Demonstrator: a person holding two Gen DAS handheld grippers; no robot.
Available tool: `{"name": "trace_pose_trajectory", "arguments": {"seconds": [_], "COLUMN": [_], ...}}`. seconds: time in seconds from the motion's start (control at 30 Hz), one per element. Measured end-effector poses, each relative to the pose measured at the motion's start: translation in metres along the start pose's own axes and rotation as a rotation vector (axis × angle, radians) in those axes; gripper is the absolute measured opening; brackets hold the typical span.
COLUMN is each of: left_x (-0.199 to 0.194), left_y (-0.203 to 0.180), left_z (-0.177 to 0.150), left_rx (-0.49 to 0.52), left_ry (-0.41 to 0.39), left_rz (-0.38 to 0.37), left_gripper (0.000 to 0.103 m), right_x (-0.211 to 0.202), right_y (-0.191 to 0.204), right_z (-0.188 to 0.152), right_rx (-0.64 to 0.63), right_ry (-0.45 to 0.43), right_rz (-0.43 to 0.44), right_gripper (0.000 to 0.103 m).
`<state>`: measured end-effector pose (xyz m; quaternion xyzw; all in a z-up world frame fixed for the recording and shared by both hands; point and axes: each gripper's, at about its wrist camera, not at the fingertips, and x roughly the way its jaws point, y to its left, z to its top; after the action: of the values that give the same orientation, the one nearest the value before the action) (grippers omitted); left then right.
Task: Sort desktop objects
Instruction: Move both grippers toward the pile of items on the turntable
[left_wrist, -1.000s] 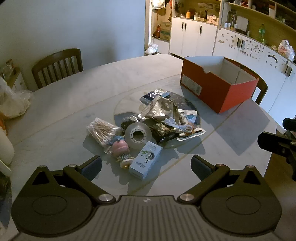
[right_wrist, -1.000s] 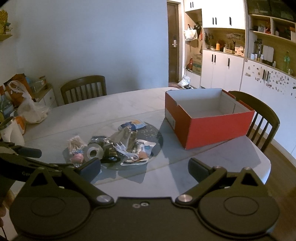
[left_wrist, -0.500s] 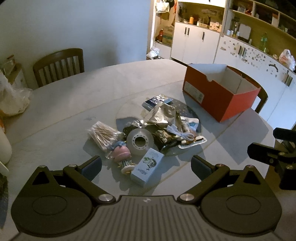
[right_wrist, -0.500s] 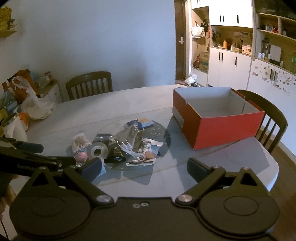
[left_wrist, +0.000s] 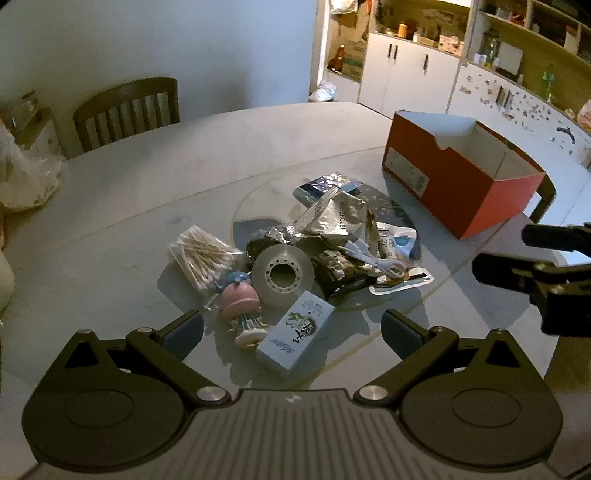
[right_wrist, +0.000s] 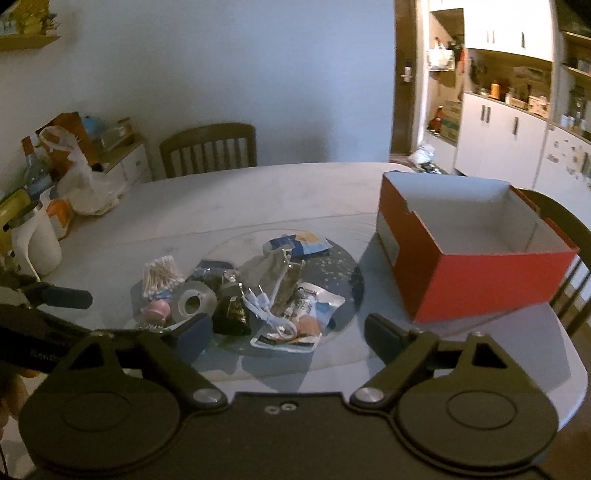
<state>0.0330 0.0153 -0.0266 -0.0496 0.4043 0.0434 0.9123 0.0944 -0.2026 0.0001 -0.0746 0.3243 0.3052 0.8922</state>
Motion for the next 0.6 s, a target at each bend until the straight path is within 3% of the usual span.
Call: {"name": "trace_pose_trajectory", "arguments": {"seconds": [0.2, 0.6], "left_x": [0.013, 0.035], "left_y": [0.002, -0.003], "left_z": [-0.004, -0.014], "left_rx": [-0.043, -0.018], "left_ry": [0.008, 0.028], "left_rz": [0.023, 0.041], "left_gripper": [0.103, 0.102], "right_x": [0.025, 0.069], "right_y": [-0.005, -0.004], "right_z": [0.005, 0.003], "right_rx": [-0.049, -0.147], "right_ry": [0.034, 0.100], "right_rz": [0.045, 0.099], "right_gripper": [0.085, 0.074]}}
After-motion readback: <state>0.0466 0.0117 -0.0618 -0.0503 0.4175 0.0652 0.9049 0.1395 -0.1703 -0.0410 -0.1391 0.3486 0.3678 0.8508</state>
